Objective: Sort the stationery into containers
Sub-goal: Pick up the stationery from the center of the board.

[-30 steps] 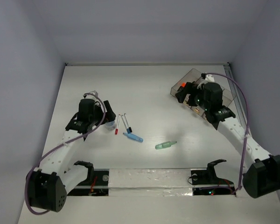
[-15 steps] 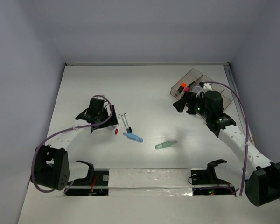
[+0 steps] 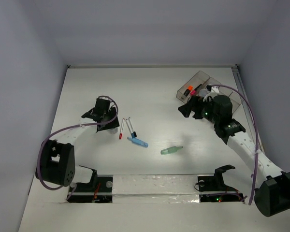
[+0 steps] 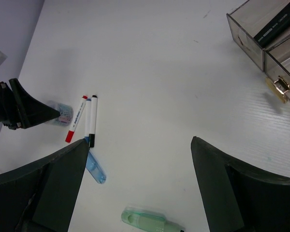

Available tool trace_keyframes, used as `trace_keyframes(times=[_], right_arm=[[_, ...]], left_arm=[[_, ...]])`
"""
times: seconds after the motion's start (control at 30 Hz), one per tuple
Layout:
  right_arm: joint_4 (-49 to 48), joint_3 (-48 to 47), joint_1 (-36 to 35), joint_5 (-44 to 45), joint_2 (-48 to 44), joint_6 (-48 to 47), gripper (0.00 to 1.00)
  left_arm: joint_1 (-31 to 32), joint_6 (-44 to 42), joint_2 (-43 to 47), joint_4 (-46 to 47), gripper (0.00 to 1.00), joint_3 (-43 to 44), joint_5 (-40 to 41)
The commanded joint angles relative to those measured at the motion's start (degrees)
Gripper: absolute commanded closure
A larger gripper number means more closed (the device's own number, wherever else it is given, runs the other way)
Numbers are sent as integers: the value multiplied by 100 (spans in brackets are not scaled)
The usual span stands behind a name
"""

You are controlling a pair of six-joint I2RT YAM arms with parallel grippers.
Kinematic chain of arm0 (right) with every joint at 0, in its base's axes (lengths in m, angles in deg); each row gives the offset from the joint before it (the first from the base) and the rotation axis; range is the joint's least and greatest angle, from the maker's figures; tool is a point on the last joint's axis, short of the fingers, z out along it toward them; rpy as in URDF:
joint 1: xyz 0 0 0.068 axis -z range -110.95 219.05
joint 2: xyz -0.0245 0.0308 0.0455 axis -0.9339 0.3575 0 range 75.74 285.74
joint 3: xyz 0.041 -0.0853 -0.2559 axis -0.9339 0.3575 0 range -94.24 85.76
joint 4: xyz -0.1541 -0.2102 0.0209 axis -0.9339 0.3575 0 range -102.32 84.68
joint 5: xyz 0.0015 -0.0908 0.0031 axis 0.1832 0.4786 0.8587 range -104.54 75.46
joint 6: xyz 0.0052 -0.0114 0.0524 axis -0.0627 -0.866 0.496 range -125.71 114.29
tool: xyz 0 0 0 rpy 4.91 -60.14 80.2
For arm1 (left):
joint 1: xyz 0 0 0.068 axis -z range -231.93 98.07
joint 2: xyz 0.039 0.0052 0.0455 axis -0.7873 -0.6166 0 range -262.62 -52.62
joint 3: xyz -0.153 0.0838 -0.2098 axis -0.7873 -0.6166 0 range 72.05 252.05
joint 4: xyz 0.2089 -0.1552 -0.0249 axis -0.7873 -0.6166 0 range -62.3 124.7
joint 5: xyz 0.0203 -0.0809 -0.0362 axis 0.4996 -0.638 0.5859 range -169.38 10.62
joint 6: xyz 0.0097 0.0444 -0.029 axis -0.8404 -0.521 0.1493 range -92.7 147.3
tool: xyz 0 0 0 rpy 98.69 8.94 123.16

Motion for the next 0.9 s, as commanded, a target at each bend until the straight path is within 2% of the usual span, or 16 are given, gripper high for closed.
trace_keyframes(times=[0.0, 0.2, 0.33, 0.43, 0.5, 0.53, 0.7, 0.73, 0.8, 0.87], right_arm=[[-340, 45, -58, -73, -120, -16, 7], [-278, 45, -58, -47, -243, -51, 7], [29, -165, -58, 41, -794, -52, 7], [231, -315, -58, 181, -1208, 115, 6], [389, -560, -58, 382, -1613, 212, 4], [616, -683, -58, 462, -1710, 221, 0], [1461, -1773, -58, 857, -2105, 195, 0], [1610, -1852, -58, 902, -2167, 195, 0], [1734, -2019, -58, 972, -2281, 221, 0], [1840, -2064, -58, 981, -2457, 239, 0]], left_arm=[[3, -77, -20, -51, 56, 171, 226], [3, -147, 445, -393, 73, 548, 726], [257, -209, 955, -963, 73, 1748, 859], [827, -52, 868, -1219, 73, 2628, 955], [1379, 89, 640, -1194, 73, 2947, 964], [1565, 220, 535, -1054, 73, 3209, 930], [2506, 424, -598, -403, 72, 4063, 876], [2795, 432, -809, -211, 72, 4456, 937], [3051, 363, -1433, -60, 72, 4932, 1008], [3289, 310, -2153, 19, 72, 5767, 991]])
